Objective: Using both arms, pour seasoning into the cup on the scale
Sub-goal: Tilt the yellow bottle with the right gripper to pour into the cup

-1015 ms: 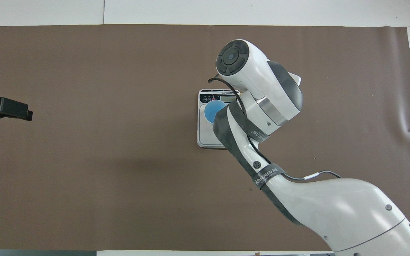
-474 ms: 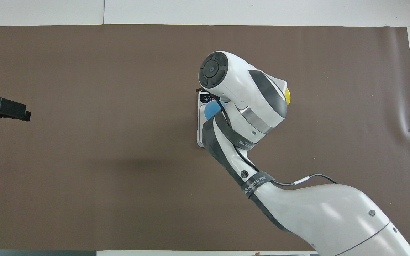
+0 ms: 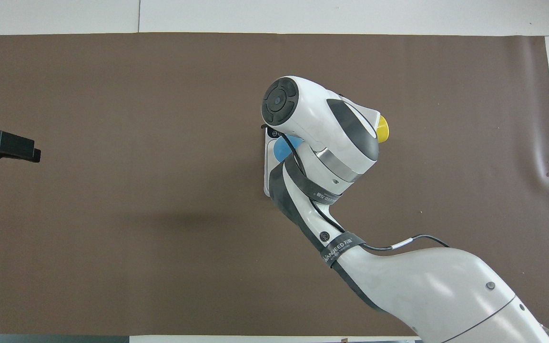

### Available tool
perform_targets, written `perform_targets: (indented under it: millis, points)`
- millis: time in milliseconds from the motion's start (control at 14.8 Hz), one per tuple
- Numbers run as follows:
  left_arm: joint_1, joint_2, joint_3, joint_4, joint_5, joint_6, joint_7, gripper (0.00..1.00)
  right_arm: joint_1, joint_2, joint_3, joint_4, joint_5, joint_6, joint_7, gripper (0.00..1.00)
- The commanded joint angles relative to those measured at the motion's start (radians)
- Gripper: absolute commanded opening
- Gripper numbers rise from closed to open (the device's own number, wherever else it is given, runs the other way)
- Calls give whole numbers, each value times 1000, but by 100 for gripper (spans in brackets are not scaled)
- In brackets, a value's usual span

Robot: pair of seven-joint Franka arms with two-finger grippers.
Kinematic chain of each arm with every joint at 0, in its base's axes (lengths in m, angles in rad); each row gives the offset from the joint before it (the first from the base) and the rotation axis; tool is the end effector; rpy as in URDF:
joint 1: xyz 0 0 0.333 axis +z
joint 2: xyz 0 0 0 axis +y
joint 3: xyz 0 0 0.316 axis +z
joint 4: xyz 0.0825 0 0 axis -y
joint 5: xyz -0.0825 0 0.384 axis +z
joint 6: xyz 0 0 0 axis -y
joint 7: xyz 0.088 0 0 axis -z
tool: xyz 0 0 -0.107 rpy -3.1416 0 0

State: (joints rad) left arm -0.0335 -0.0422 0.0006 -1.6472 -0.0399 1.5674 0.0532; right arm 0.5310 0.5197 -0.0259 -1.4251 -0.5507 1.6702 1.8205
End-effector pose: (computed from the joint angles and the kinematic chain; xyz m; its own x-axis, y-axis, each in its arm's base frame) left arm 0.5392 -0.0220 0.6114 0.9957 -0.0861 -0.0354 -0.0846 -0.9955 0.0418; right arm 0.6160 0.2856 0.3902 0.3600 -0.7513 0.5531 -0.9304 -0.3329 0.1534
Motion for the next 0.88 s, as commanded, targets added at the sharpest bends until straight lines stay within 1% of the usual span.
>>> perform_targets:
  millis: [0,271,812]
  points:
    - [12,-19,-5,-22,-12,10,10,100,-2,-26,3,-35,-44,20,26,0]
    - [12,-21,-5,-22,-12,10,10,100,-5,-32,3,-55,-48,31,26,0]
    - [12,-21,-5,-22,-12,10,10,100,-5,-35,3,-60,-54,32,26,0]
